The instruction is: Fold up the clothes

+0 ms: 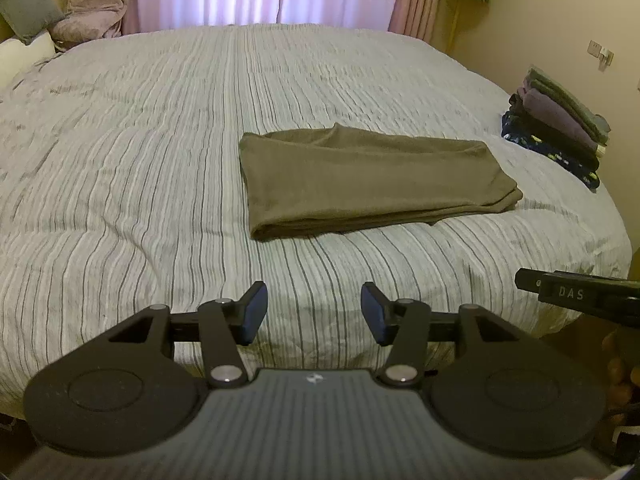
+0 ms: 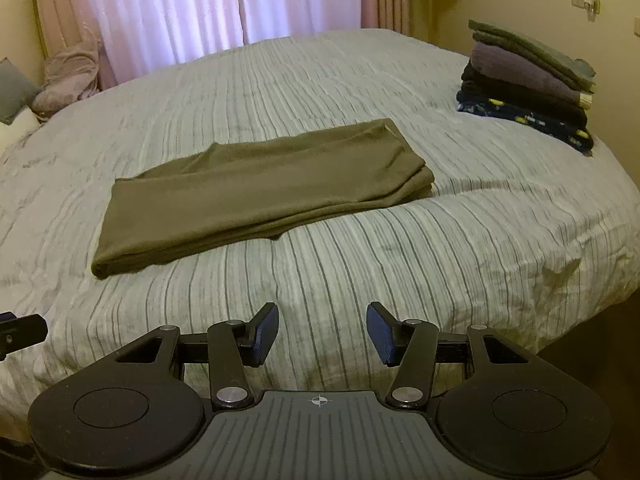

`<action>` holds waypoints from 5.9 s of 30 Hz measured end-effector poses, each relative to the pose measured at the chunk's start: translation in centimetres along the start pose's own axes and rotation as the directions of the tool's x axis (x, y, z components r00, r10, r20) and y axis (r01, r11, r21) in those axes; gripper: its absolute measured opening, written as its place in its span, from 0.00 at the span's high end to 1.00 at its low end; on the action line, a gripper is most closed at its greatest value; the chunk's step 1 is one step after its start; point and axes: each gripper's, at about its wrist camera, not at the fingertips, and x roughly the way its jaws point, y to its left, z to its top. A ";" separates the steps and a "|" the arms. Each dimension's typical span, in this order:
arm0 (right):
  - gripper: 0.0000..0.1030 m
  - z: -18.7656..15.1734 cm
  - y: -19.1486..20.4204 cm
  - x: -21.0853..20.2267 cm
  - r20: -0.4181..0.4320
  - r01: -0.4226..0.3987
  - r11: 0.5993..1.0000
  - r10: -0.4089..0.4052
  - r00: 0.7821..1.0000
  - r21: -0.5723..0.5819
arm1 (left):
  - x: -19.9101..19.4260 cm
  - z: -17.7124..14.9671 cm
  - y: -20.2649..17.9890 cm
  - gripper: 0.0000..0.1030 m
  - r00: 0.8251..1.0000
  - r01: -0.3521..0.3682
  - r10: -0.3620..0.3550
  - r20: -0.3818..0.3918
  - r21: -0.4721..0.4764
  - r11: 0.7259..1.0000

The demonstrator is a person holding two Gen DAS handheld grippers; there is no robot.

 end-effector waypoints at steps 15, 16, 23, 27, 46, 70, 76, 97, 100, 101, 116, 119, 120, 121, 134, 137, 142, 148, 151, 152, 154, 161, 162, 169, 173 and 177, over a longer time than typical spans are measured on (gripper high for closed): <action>0.49 0.6 -0.5 2.0 -0.029 -0.001 1.000 0.001 1.000 0.001 | 2.6 0.4 -0.1 0.54 0.999 -0.007 0.007 -0.054 -0.006 1.000; 0.49 0.6 -0.5 2.1 -0.032 -0.001 1.000 0.001 0.999 0.002 | 2.8 0.4 -0.1 0.54 0.998 -0.007 0.007 -0.057 -0.007 1.000; 0.49 0.9 -1.0 3.3 -0.050 -0.003 1.000 0.003 0.999 0.008 | 4.3 0.6 0.2 0.54 0.997 -0.010 0.008 -0.079 -0.016 1.000; 0.49 1.2 -1.9 3.9 -0.023 -0.021 0.999 0.022 0.999 0.044 | 5.0 1.4 1.3 0.54 0.999 0.022 -0.024 -0.033 -0.058 0.998; 0.84 13.0 -11.6 20.1 0.192 -0.361 0.874 0.313 0.930 0.324 | 20.3 10.9 4.3 0.85 0.993 0.116 -0.116 0.038 0.000 0.993; 0.26 6.2 -21.7 15.1 0.260 -0.408 0.557 0.327 0.909 0.723 | 12.4 5.9 11.1 0.89 0.979 0.204 -0.197 0.054 -0.321 0.925; 0.35 7.5 -21.1 17.7 0.167 -0.335 0.594 0.320 0.933 0.731 | 11.7 4.8 11.9 0.89 0.981 0.191 -0.187 0.048 -0.372 0.908; 0.48 7.3 -20.4 16.4 0.179 -0.322 0.564 0.295 0.939 0.760 | 13.6 4.7 12.4 0.88 0.979 0.196 -0.202 0.028 -0.396 0.897; 0.44 7.6 -20.2 17.2 0.150 -0.304 0.574 0.299 0.942 0.760 | 13.8 4.7 12.3 0.88 0.978 0.201 -0.209 0.026 -0.399 0.895; 0.44 7.8 -20.1 17.6 0.138 -0.295 0.579 0.299 0.944 0.760 | 13.8 4.7 12.2 0.88 0.977 0.204 -0.211 0.027 -0.398 0.894; 0.74 7.7 -19.6 18.9 0.263 -0.383 0.609 0.281 0.923 0.695 | 13.7 4.6 13.4 0.87 0.979 0.198 -0.203 0.036 -0.433 0.879; 0.82 8.9 -18.1 18.0 0.235 -0.325 0.706 0.226 0.945 0.630 | 13.8 4.5 14.0 0.87 0.981 0.187 -0.193 0.034 -0.446 0.875; 0.83 9.5 -17.3 17.6 0.223 -0.293 0.749 0.197 0.955 0.593 | 13.9 4.5 14.3 0.87 0.982 0.182 -0.188 0.033 -0.455 0.872; 0.85 10.2 -16.1 16.9 0.219 -0.259 0.804 0.164 0.962 0.536 | 13.9 4.5 14.6 0.87 0.983 0.178 -0.183 0.033 -0.464 0.868; 0.85 3.9 12.1 12.7 0.321 0.029 0.679 0.308 0.896 -0.734 | 14.7 2.7 16.8 0.87 0.976 0.188 -0.218 0.007 -0.529 0.827; 0.85 1.7 14.1 14.8 0.265 0.034 0.622 0.282 0.922 -0.782 | 14.7 2.3 17.3 0.87 0.970 0.211 -0.242 0.012 -0.535 0.818; 0.86 3.7 14.7 13.1 0.311 0.037 0.654 0.308 0.899 -0.756 | 14.9 1.9 18.1 0.87 0.962 0.238 -0.271 0.021 -0.549 0.801; 0.85 3.1 16.3 11.3 0.312 0.009 0.608 0.394 0.865 -0.794 | 15.0 1.7 18.9 0.87 0.958 0.253 -0.285 0.030 -0.559 0.790; 0.85 1.2 17.5 12.8 0.256 0.020 0.535 0.371 0.893 -0.844 | 14.9 1.5 19.1 0.87 0.957 0.257 -0.289 0.034 -0.564 0.785; 0.85 1.2 17.5 12.8 0.269 0.027 0.538 0.377 0.886 -0.842 | 14.9 1.5 19.1 0.87 0.957 0.258 -0.290 0.035 -0.564 0.784; 0.85 1.9 17.6 12.0 0.301 0.021 0.564 0.408 0.862 -0.825 | 15.0 1.4 19.2 0.87 0.956 0.260 -0.292 0.036 -0.568 0.781; 0.85 0.8 19.4 13.7 0.242 0.021 0.486 0.396 0.886 -0.874 | 15.0 1.6 18.9 0.87 0.957 0.259 -0.289 0.037 -0.566 0.783; 0.85 0.5 19.6 13.9 0.251 0.036 0.482 0.391 0.885 -0.876 | 15.0 1.5 18.9 0.87 0.956 0.259 -0.290 0.037 -0.566 0.782; 0.85 -0.1 18.2 13.1 0.267 0.033 0.498 0.406 0.874 -0.866 | 15.1 1.8 18.6 0.88 0.960 0.245 -0.277 0.028 -0.563 0.790; 0.73 -0.7 18.5 13.8 0.227 0.028 0.464 0.379 0.897 -0.885 | 14.6 1.7 18.7 0.88 0.963 0.234 -0.268 0.022 -0.561 0.794; 0.32 -0.5 16.9 10.8 0.240 -0.005 0.493 0.432 0.869 -0.870 | 13.7 1.7 18.7 0.87 0.966 0.228 -0.258 0.026 -0.556 0.799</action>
